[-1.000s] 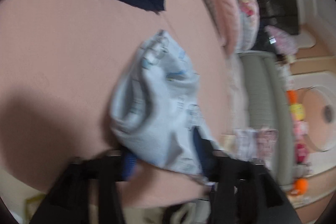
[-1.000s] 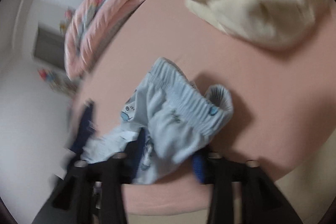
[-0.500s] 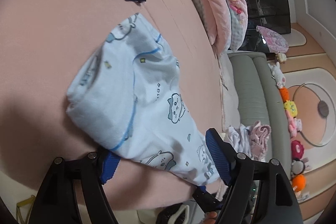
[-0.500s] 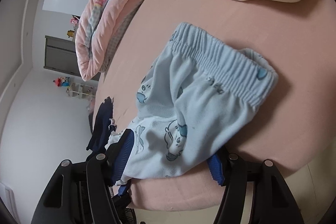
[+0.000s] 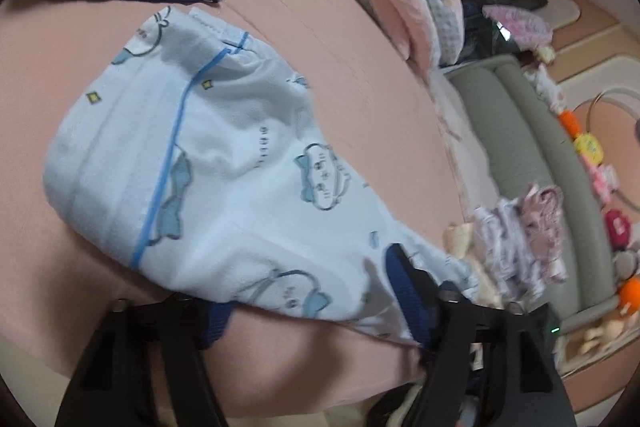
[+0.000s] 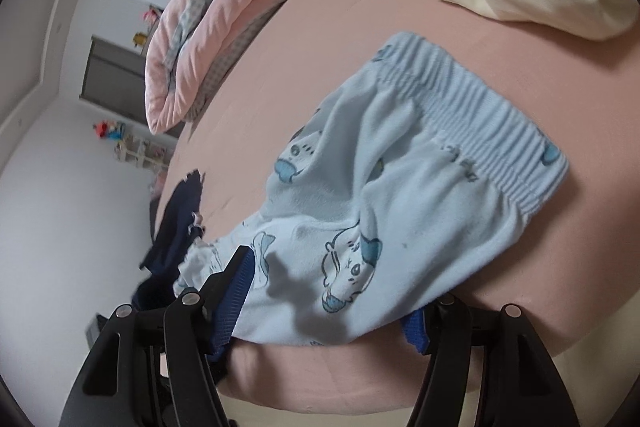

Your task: Fold clothes

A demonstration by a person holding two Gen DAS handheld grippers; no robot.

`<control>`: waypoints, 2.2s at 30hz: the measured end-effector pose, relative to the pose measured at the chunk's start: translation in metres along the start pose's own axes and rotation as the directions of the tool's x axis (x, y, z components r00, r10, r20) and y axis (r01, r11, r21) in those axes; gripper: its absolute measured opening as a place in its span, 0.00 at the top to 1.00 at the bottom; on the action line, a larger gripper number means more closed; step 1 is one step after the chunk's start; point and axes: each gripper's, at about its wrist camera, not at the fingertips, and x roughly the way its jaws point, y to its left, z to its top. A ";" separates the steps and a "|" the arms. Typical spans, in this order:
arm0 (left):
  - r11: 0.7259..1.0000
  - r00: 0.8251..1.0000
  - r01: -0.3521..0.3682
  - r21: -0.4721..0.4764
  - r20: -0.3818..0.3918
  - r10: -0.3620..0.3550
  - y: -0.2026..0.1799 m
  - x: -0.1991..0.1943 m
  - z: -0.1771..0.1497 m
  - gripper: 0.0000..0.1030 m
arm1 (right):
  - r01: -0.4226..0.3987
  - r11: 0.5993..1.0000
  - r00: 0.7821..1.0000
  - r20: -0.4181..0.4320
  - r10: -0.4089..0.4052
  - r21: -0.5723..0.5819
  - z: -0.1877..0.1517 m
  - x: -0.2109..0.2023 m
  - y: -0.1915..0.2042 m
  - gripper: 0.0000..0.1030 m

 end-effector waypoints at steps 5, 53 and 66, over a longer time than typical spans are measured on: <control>0.999 0.999 -0.036 0.032 -0.009 0.036 0.009 0.000 0.000 0.73 | 0.075 0.991 0.997 -0.005 -0.076 -0.106 -0.005 0.003 0.013 0.37; 0.969 0.989 0.056 -0.239 -0.121 -0.087 0.056 -0.024 0.021 0.76 | 0.681 0.253 0.677 0.459 -0.575 -0.687 -0.063 0.046 0.144 0.65; 0.958 0.982 0.094 -0.272 -0.133 -0.134 0.065 -0.017 0.027 0.84 | 0.720 -0.137 0.593 0.705 -0.389 -0.680 -0.105 0.066 0.196 0.67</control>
